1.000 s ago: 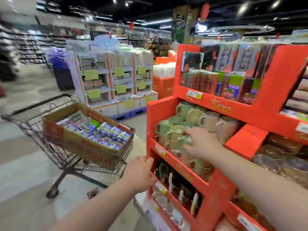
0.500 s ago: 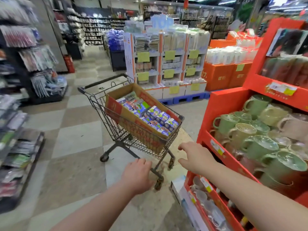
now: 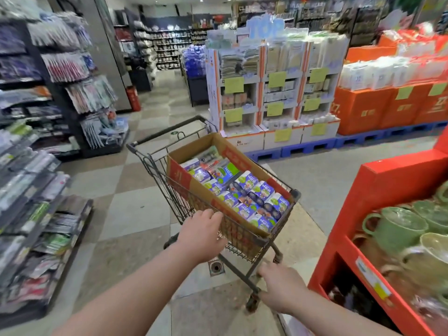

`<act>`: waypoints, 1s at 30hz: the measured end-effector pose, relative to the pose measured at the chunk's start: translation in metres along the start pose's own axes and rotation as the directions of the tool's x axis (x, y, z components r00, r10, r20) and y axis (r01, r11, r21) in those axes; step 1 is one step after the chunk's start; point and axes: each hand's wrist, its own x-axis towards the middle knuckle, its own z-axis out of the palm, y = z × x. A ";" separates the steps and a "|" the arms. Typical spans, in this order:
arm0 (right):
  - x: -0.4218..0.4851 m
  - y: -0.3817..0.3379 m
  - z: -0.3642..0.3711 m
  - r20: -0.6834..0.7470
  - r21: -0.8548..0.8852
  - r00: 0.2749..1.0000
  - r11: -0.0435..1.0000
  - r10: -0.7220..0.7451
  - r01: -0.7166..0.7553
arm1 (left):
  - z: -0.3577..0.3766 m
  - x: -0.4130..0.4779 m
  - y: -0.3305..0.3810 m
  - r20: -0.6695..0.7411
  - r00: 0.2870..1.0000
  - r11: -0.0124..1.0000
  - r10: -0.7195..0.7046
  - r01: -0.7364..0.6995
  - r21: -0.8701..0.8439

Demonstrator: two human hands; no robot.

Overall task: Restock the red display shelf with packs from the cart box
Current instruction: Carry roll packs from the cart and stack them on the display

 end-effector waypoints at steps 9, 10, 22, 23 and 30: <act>0.069 0.037 -0.030 -0.006 0.055 1.000 0.998 -0.022 0.023 | 0.019 0.064 -0.007 0.082 0.996 0.999 -0.036 0.035 0.022; 0.077 0.040 -0.035 -0.020 0.063 1.000 0.998 -0.018 0.020 | 0.022 0.069 -0.009 0.099 0.994 0.999 -0.037 0.034 0.027; 0.188 0.058 -0.106 -0.150 0.175 0.971 0.972 0.186 -0.159 | 0.058 0.170 -0.061 0.231 0.964 0.990 0.130 -0.138 0.022; 0.197 0.058 -0.111 -0.155 0.188 0.966 0.966 0.206 -0.176 | 0.059 0.178 -0.066 0.237 0.961 0.988 0.144 -0.153 0.021; 0.274 0.046 -0.139 -0.160 0.280 0.923 0.913 0.349 -0.297 | 0.062 0.257 -0.132 0.259 0.939 0.973 0.226 -0.231 -0.012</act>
